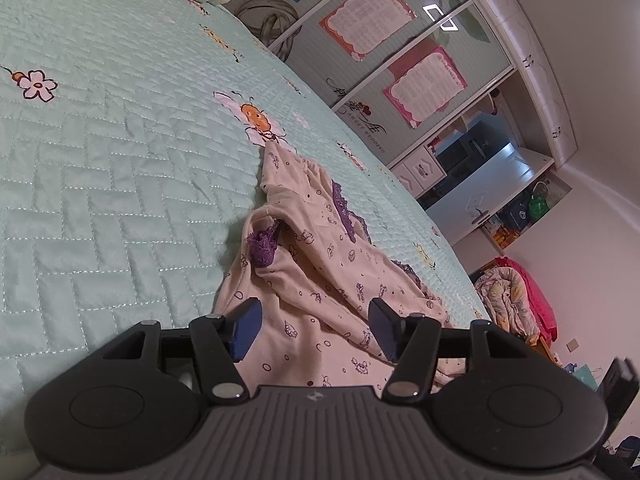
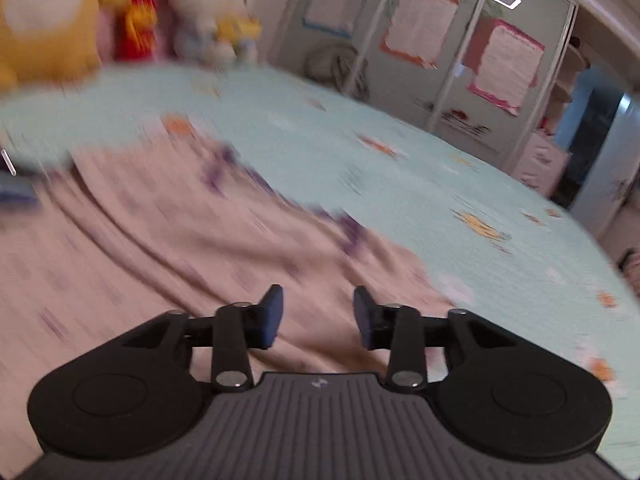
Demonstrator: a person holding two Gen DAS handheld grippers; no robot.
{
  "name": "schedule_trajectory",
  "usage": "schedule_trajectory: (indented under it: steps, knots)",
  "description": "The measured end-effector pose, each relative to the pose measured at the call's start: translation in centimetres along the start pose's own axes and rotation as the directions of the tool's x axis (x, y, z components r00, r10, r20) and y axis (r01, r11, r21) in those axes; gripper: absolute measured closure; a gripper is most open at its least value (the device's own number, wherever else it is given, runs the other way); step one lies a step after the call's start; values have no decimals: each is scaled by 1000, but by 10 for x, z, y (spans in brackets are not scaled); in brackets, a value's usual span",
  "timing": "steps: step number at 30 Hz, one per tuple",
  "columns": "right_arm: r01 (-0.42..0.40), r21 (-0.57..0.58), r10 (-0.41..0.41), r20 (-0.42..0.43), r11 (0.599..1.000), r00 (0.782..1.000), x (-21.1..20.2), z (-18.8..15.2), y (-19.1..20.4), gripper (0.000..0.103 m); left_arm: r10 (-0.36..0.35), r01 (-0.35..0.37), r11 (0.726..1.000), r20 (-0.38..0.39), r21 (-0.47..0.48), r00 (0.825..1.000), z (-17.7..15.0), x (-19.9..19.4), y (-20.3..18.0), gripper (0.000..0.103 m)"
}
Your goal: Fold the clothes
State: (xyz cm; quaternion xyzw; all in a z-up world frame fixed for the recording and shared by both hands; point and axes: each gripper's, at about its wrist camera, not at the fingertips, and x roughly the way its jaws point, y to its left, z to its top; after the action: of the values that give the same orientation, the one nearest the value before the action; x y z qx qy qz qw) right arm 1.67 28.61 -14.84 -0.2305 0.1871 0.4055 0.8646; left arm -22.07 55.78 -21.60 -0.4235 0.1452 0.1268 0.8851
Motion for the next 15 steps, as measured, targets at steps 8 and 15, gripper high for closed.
schedule_trajectory:
  steps: [8, 15]
  knots:
    - [-236, 283, 240, 23, 930, 971, 59, 36, 65, 62, -15, 17, 1000, 70, -23, 997, 7, -16, -3, 41]
    - [-396, 465, 436, 25, 792, 900, 118, 58, 130, 62, 45, -28, 995, 178, -100, 983, 18, -44, 11, 37]
